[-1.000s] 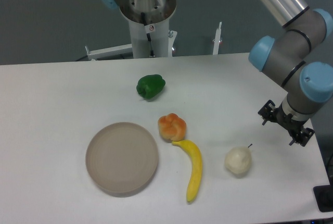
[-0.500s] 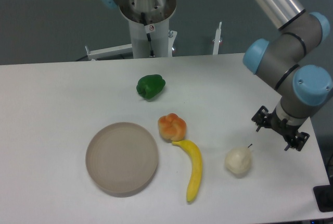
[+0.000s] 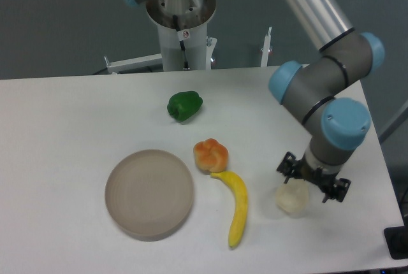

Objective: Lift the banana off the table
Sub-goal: 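Move the open gripper over the table toward the yellow banana, then lower the gripper onto the banana's tip and close on it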

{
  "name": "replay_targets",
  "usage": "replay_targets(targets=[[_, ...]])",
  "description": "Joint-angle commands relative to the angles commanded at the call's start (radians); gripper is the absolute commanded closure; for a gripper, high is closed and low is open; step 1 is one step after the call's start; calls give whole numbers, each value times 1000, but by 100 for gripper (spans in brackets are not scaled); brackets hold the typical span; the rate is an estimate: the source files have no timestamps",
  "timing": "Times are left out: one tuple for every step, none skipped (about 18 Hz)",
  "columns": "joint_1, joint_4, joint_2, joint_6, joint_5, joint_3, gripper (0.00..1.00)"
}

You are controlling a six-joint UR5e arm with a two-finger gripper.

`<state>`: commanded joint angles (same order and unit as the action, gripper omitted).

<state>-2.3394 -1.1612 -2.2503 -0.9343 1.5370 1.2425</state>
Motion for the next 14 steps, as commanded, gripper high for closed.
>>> replay_targets(targets=[[2,0,-2,2,-3,0,0],[3,5,-11,5,-6,-3,0],[6,6,-18,8,-8,-14,0],[11,5,-26,9,-6,-27,0],[15,5,-34,28,-9,-29,0],[21,5,-41,57,-11,-31,0],[35,6,-46,77,-9,-31,0],[44,8,-54,98,-8,-32,0],[51,6,-57,120,-8,-31,0],[57,6,-58,140,-9,-31,0],[58,3,-57,144,-9,-29,0],[60,2,-54,146,-21,-25,0],[69,2,-57,152,-41,-20,0],[83,3,-58,167,-49,-12,0]])
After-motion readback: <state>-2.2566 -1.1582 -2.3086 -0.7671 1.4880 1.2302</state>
